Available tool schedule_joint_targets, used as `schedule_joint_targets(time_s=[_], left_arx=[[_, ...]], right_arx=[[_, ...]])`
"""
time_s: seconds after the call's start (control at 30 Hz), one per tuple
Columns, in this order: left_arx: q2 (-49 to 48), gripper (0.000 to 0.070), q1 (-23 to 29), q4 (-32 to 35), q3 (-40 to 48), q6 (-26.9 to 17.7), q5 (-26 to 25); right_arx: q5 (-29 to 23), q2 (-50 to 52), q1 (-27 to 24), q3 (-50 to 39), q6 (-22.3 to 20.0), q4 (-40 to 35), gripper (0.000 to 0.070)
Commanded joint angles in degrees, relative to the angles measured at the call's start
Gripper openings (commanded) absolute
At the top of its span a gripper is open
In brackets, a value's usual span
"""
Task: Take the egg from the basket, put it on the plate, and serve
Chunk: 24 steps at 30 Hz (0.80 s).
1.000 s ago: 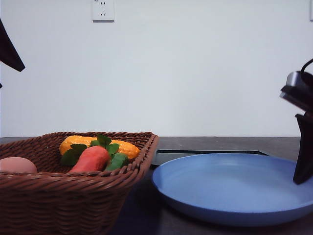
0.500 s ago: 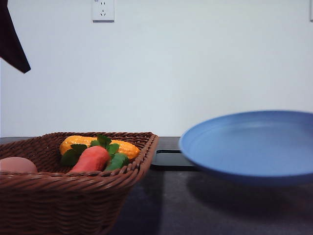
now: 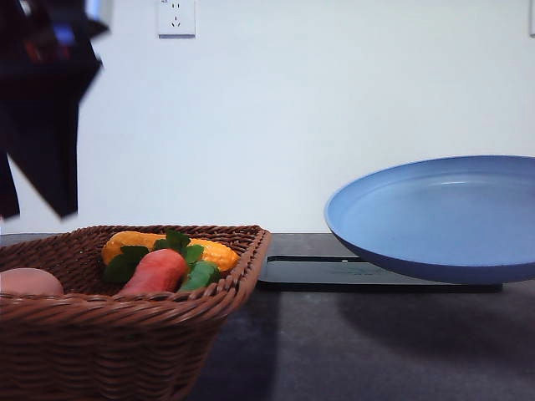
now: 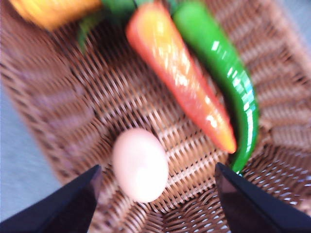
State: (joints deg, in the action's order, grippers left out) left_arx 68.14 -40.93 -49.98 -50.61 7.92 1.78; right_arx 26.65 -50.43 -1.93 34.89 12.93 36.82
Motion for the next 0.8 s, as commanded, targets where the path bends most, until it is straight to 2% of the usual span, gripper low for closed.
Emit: schedule_joint_targets(time_s=[0.0,0.4,0.47,0.77], left_arx=[[2.9,0.0475,-0.8,0.1,-0.7,0.7,0.5],[14.6,0.0474,-0.8,0.4,-0.7,0.7,0.5],[15.3,0.0455,-0.8,0.5,-0.7,0.7,0.5],[15.6,0.0161,-0.8,0.3,-0.7,0.7,0.5]], right_arx=[[0.4,0.0,-0.1,0.6,0.6,-0.5,0.0],[0.4,0.0,-0.1,0.6,0.6,-0.5,0.0],[0.4,0.0,-0.1,0.6,0.5,-0.5,0.0],[0.4,0.0,-0.1,0.6,0.5,-0.6,0.0]])
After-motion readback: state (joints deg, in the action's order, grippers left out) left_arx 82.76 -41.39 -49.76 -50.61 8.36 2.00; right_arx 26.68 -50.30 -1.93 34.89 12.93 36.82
